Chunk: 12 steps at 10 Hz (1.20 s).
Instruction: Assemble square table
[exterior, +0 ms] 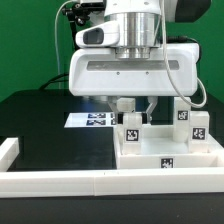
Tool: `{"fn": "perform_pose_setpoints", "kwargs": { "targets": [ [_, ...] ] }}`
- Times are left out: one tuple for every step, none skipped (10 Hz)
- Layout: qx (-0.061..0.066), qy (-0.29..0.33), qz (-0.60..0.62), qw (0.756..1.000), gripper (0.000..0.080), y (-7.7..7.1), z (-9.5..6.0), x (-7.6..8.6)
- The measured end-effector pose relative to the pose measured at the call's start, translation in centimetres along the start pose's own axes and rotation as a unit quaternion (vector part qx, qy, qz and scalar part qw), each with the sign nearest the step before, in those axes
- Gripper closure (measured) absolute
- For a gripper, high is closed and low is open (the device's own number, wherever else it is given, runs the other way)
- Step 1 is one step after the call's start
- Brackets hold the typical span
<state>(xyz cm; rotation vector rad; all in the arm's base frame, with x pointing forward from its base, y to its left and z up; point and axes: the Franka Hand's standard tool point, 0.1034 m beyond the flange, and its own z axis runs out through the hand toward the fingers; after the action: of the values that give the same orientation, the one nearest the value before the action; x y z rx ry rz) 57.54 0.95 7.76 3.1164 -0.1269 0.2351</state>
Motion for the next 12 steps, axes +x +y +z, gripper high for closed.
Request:
{"fn": "perform_pose_setpoints", "kwargs": {
  "targets": [
    [0.001,0.000,0.028,1.000,0.0509,-0.03,0.00,-0.01],
    [0.002,0.000,0.089,0.996,0.0509,0.02,0.02,-0.02],
    [0.002,0.000,0.118,0.993,0.0509,0.05,0.03,-0.02],
    [0.004,0.002,0.156,0.988,0.0509,0.23,0.04,-0.02],
    [0.009,0.007,0.209,0.978,0.0509,0.37,0.04,0.00],
    [0.010,0.011,0.266,0.964,0.0509,0.31,0.03,0.01],
    [0.012,0.014,0.306,0.952,0.0509,0.33,0.03,0.01],
    [0.014,0.016,0.350,0.937,0.0509,0.36,0.02,0.01],
    [0.019,0.018,0.414,0.910,0.0509,0.35,0.02,-0.01],
    [0.020,0.017,0.441,0.897,0.0509,0.30,0.02,-0.03],
    [0.020,0.015,0.489,0.872,0.0506,0.26,0.01,-0.04],
    [0.021,0.013,0.522,0.853,0.0505,0.23,0.01,-0.03]
  ]
}}
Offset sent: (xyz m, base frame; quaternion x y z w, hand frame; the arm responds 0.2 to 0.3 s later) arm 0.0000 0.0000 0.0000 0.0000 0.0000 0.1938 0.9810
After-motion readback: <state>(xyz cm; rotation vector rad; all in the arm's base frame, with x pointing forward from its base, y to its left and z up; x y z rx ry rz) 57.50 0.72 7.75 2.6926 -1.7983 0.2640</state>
